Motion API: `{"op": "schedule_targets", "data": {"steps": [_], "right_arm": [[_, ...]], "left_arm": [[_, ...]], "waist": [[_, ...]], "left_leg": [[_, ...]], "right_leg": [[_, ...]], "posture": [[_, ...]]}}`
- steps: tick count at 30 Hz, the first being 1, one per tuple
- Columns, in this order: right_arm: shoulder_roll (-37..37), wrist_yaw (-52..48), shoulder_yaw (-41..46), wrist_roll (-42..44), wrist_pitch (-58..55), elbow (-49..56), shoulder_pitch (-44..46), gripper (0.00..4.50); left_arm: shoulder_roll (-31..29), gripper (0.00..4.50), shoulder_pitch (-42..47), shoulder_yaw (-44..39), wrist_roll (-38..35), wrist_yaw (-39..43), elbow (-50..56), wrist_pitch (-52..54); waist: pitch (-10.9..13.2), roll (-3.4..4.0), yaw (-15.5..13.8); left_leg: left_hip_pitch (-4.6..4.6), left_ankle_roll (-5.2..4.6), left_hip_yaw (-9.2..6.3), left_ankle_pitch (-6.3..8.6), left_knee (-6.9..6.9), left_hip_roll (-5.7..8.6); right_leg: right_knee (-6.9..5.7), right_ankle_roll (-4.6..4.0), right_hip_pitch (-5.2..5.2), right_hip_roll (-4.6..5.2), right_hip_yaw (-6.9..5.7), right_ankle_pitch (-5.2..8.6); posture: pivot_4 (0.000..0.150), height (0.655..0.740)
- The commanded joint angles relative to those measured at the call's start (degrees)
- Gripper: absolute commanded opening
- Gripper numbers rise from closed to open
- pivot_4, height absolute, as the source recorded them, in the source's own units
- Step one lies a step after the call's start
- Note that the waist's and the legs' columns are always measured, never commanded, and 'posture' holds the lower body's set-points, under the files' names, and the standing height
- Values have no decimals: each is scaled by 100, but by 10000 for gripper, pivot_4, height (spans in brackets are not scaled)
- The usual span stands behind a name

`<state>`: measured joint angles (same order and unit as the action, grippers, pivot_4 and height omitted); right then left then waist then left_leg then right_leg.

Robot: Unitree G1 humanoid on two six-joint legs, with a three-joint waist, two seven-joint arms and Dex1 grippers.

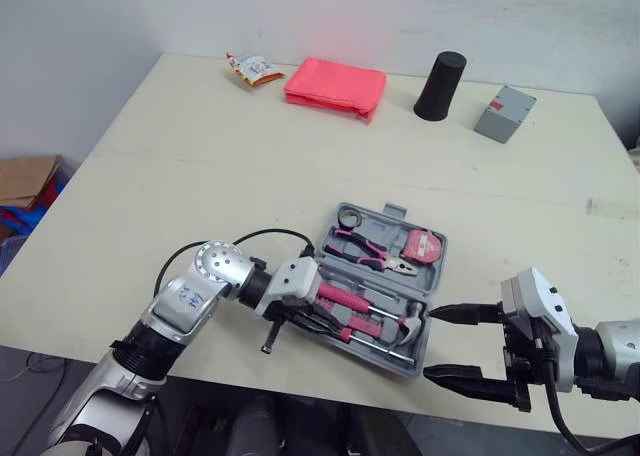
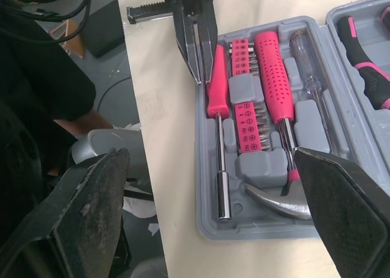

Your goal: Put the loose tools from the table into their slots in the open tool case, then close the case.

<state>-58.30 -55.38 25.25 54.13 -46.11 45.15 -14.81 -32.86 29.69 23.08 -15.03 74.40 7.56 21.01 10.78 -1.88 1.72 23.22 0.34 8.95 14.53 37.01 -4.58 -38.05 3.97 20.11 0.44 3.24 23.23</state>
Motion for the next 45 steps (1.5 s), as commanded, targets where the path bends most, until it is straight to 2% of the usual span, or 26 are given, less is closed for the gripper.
{"op": "schedule_targets", "data": {"steps": [1,6,13,19,21,24,27,32,35,38,41,45], "right_arm": [[49,26,112,42,105,158,-53,45000],[52,51,102,20,120,129,-43,45000],[6,-32,51,-235,214,37,-128,45000],[6,-37,81,-225,200,25,-94,45000],[14,-33,109,-220,194,26,-111,45000],[37,-33,330,-197,160,19,-230,45000],[87,-72,765,-254,123,-46,-533,45000],[256,-83,1225,-554,256,-195,-1013,45000],[430,135,1100,-1060,523,-473,-1044,45000],[479,214,782,-1443,736,-692,-950,45000],[492,370,285,-1766,853,-915,-689,36816],[470,536,-457,-2215,967,-1209,-263,16946]], "left_arm": [[132,192,65,271,500,-371,-231,2],[-259,192,-47,757,848,39,-75,-41],[-264,192,182,1196,1644,-399,-445,8],[-126,192,233,1130,1568,-585,-372,158],[-28,192,250,857,1208,-589,-169,287],[-21,192,425,-96,71,-348,526,944],[-346,192,668,-752,-243,-316,638,1114],[-604,192,1013,-1514,-380,-604,-60,1147],[-723,192,1243,-1765,-10,-960,-970,679],[-868,192,1172,-1658,226,-797,-1540,63],[-895,0,906,-1428,383,-492,-1878,-457],[-466,0,924,-1149,627,-566,-2492,-904]], "waist": [[0,0,-1],[-8,7,20],[-42,19,19],[-128,23,2],[-132,24,-1],[-124,20,-6],[-116,22,-6],[-114,25,-4],[-112,22,5],[-110,21,31],[-108,23,17],[-107,24,-1]], "left_leg": [[-1,-1,0,0,1,0],[-13,0,-2,2,-2,-1],[-86,-3,-3,18,-13,-2],[-130,-50,-3,65,-24,-1],[-130,-53,-3,67,-24,-1],[-118,-54,-4,68,-23,0],[-76,-25,-11,50,-17,-1],[-77,-14,-10,44,-19,0],[-79,-17,-9,46,-14,1],[-80,-19,-5,47,-16,1],[-71,-15,9,47,-27,0],[-60,-9,23,43,-29,0]], "right_leg": [[1,1,-2,0,0,0],[4,1,-15,-1,0,0],[29,0,-97,0,0,0],[58,1,-156,6,-2,0],[61,1,-158,8,-2,-1],[61,2,-147,8,-4,-1],[51,3,-104,6,-11,1],[57,8,-104,4,-9,4],[56,9,-106,5,-9,4],[54,8,-103,6,-8,3],[53,8,-80,8,-2,4],[47,8,-55,8,6,4]], "posture": [[1500,7348],[1500,7348],[1500,7348],[1500,7348],[1500,7348],[1500,7348],[1500,7348],[1500,7348],[1500,7348],[1500,7348],[1500,7348],[1500,7348]]}}
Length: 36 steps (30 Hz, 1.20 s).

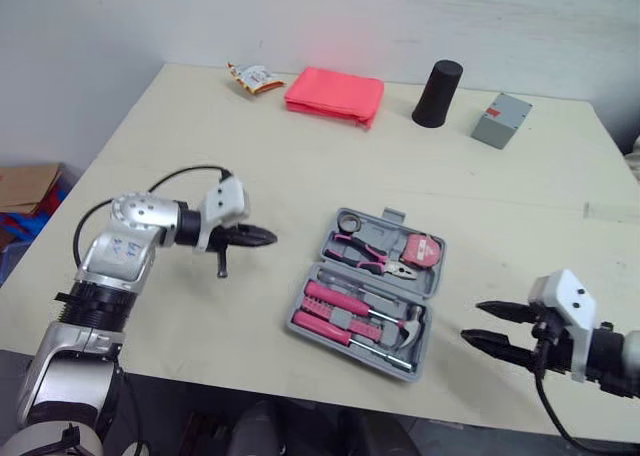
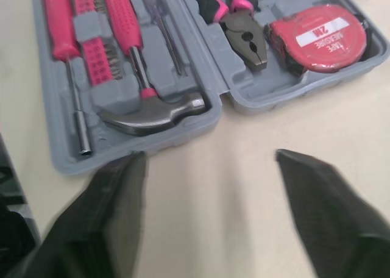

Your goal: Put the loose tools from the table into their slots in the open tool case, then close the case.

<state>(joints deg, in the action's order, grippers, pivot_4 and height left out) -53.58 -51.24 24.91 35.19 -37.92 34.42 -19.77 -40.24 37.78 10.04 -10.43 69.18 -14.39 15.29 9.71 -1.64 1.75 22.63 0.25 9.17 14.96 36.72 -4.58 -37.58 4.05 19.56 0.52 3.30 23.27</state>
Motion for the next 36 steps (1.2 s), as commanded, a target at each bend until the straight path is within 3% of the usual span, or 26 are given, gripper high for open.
{"op": "schedule_targets", "data": {"steps": [1,3,4,16,21,30,36], "right_arm": [[-1,170,-651,-472,186,-221,356,11770],[18,230,-949,-678,251,-351,533,2551],[46,256,-1098,-772,297,-430,631,1160],[478,512,-1973,-1250,425,-882,1503,1160],[584,443,-2181,-1292,414,-1005,1826,1160],[626,274,-2306,-1498,569,-1480,2338,1160],[461,101,-2229,-1605,672,-1601,2329,1160]], "left_arm": [[436,0,181,235,240,-89,-447,-388],[645,0,293,337,371,-137,-696,-500],[756,0,352,389,461,-186,-858,-594],[1555,0,746,597,863,-431,-1565,-727],[1635,0,598,601,788,-420,-1139,-501],[1605,0,-285,542,502,-548,638,606],[1506,0,-469,281,752,-1110,700,722]], "waist": [[3,0,-20],[3,0,-25],[3,0,-22],[4,1,3],[4,1,5],[5,2,0],[5,2,-3]], "left_leg": [[2,0,0,0,4,-1],[19,-3,-3,-1,20,0],[26,-4,-4,0,31,-1],[51,4,8,-13,37,-5],[52,4,15,-14,38,-4],[53,5,21,-16,40,-6],[53,5,22,-16,42,-6]], "right_leg": [[-2,0,1,-1,0,0],[-9,0,13,1,-2,0],[-14,0,16,2,-2,0],[-43,3,59,-4,5,-2],[-46,3,64,-3,9,-2],[-57,3,71,-2,13,-2],[-58,3,71,-2,13,-2]], "posture": [[1500,7348],[1500,7348],[1500,7348],[1500,7348],[1500,7348],[1500,7348],[1500,7348]]}}
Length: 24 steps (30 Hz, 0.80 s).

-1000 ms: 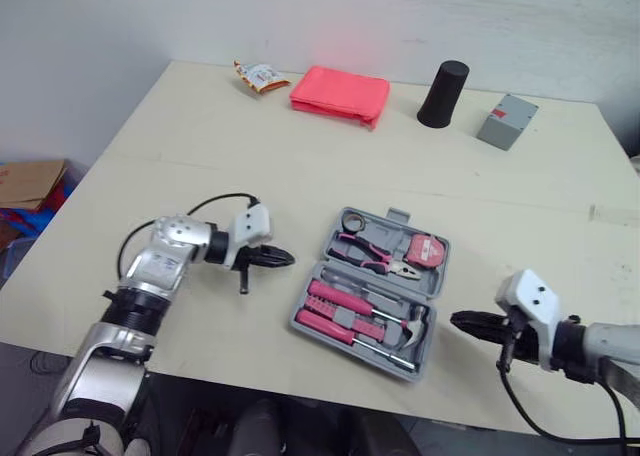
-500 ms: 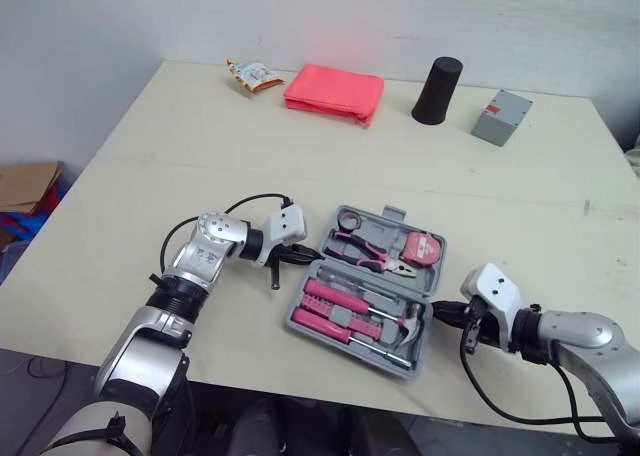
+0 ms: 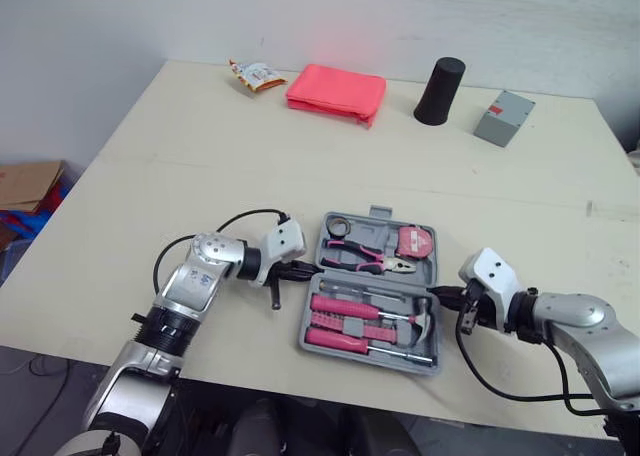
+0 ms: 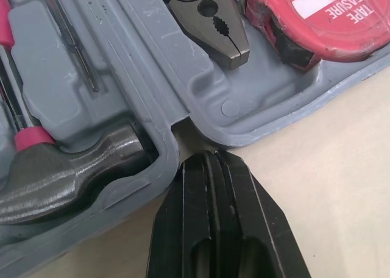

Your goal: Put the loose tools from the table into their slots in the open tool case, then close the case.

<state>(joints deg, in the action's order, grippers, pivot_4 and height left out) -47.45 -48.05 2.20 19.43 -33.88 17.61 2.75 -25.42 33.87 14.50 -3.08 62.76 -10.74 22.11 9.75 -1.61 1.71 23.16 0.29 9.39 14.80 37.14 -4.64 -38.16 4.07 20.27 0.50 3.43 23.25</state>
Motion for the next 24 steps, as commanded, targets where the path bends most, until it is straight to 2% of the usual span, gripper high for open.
{"op": "schedule_targets", "data": {"steps": [1,5,8,12,14,16,17,19,21,24], "right_arm": [[-182,-219,108,-37,263,96,37,1160],[-419,-270,646,59,143,328,-279,1160],[-533,-311,1096,219,-9,525,-483,1160],[-549,-245,1442,499,-376,684,-479,1160],[-497,-114,1515,741,-786,782,-307,1160],[-433,60,1486,987,-1269,839,-54,0],[-372,184,1467,1140,-1579,840,122,6540],[-232,435,1456,1394,-2113,844,426,15826],[-92,724,1413,1524,-2562,809,731,24563],[188,1197,1321,1595,-3132,720,1146,40223]], "left_arm": [[-66,0,-114,-202,86,-528,383,-36],[-709,0,-249,-507,399,-752,684,-390],[-914,0,-159,-1020,495,-1393,737,-239],[-1214,0,-199,-1158,637,-1639,765,-410],[-1245,0,-170,-1253,401,-1552,802,-98],[-1055,5179,-85,-1536,-434,-1233,1087,921],[-950,7609,7,-1640,-843,-1120,1258,1556],[-823,17372,180,-1671,-1313,-1076,1548,2451],[-634,24978,381,-1634,-1516,-1334,1690,3159],[-186,38957,680,-1687,-1496,-2109,1510,4097]], "waist": [[0,0,0],[0,0,-2],[0,0,28],[2,3,10],[2,3,7],[2,3,12],[2,3,12],[2,2,9],[2,3,7],[2,3,4]], "left_leg": [[0,0,0,0,-1,0],[0,0,0,0,0,0],[0,1,1,-1,-6,-1],[-2,1,-1,-4,-4,-2],[-2,1,-1,-4,-7,-2],[-1,1,1,-4,-7,-2],[-1,1,1,-4,-6,-2],[1,5,-1,-6,-3,-2],[2,7,-3,-8,-2,-2],[2,7,-3,-9,-3,-1]], "right_leg": [[0,0,0,0,0,0],[0,0,0,0,0,0],[0,0,3,-2,4,0],[-4,-1,0,1,2,0],[-2,-1,0,0,2,0],[-6,-1,2,0,2,0],[-9,-1,4,0,2,0],[-18,-1,7,0,-1,0],[-22,-1,10,0,0,0],[-21,-1,11,-1,1,0]], "posture": [[1500,7348],[1500,7348],[1500,7348],[1500,7348],[1500,7348],[1500,7348],[1500,7348],[1500,7348],[1500,7348],[1500,7348]]}}
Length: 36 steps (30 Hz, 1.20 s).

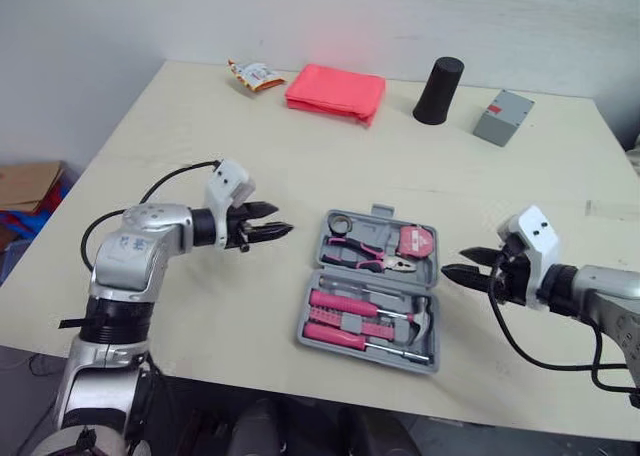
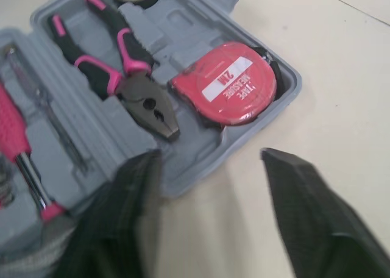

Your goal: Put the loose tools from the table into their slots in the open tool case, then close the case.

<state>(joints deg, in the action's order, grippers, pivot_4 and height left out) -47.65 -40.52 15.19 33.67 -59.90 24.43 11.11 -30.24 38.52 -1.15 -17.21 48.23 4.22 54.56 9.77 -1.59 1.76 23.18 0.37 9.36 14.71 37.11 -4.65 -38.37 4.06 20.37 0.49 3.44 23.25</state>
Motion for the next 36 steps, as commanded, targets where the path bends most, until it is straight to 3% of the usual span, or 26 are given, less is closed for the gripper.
{"op": "schedule_targets", "data": {"steps": [1,4,7,16,19,22,26,27,30,36], "right_arm": [[437,713,14,181,-800,-48,526,44628],[899,1222,42,202,-1459,-210,965,44628],[1190,1583,40,100,-1813,-312,1234,45000],[1571,2125,-160,-157,-2192,-639,1638,45000],[1615,2158,-104,-151,-2284,-614,1670,37088],[1604,2160,-137,-161,-2344,-566,1616,22942],[1641,2187,-184,-182,-2371,-540,1550,2421],[1649,2194,-180,-185,-2374,-543,1553,0],[1672,2224,-153,-201,-2353,-575,1593,0],[1719,2286,-60,-196,-2360,-520,1611,0]], "left_arm": [[455,39195,261,-91,-53,-868,-82,1060],[692,39195,293,113,4,-1180,-200,1255],[877,44611,332,204,-23,-1375,-311,1272],[1179,44611,438,406,27,-1807,-753,1268],[1165,45000,386,452,-14,-1798,-667,1272],[1146,36288,347,517,-27,-1783,-635,1265],[1172,17680,305,667,-94,-1742,-551,1387],[1184,12571,304,688,-111,-1750,-544,1398],[1208,426,341,725,-121,-1762,-580,1384],[1170,92,483,656,-119,-1744,-674,1297]], "waist": [[0,0,1],[0,-1,53],[1,0,57],[0,1,50],[0,1,43],[0,1,35],[0,1,40],[0,1,41],[-1,4,32],[-2,4,19]], "left_leg": [[0,0,0,0,1,0],[0,2,6,-2,1,0],[5,11,9,-9,-4,-1],[4,13,16,-11,-7,0],[4,15,16,-12,-7,0],[4,15,18,-12,-8,0],[4,15,18,-12,-8,0],[2,15,18,-12,-8,0],[0,15,18,-12,-6,0],[-4,14,18,-12,-5,2]], "right_leg": [[0,0,1,0,0,0],[-9,0,10,-2,8,0],[-21,-4,26,-3,9,2],[-24,-5,29,-2,10,3],[-26,-5,29,-2,10,3],[-24,-5,29,-1,10,3],[-23,-5,28,-2,10,3],[-23,-5,26,-2,10,3],[-23,-5,24,-2,10,3],[-23,-5,20,0,10,2]], "posture": [[1500,7348],[1500,7348],[1500,7348],[1500,7348],[1500,7348],[1500,7348],[1500,7348],[1500,7348],[1500,7348],[1500,7348]]}}
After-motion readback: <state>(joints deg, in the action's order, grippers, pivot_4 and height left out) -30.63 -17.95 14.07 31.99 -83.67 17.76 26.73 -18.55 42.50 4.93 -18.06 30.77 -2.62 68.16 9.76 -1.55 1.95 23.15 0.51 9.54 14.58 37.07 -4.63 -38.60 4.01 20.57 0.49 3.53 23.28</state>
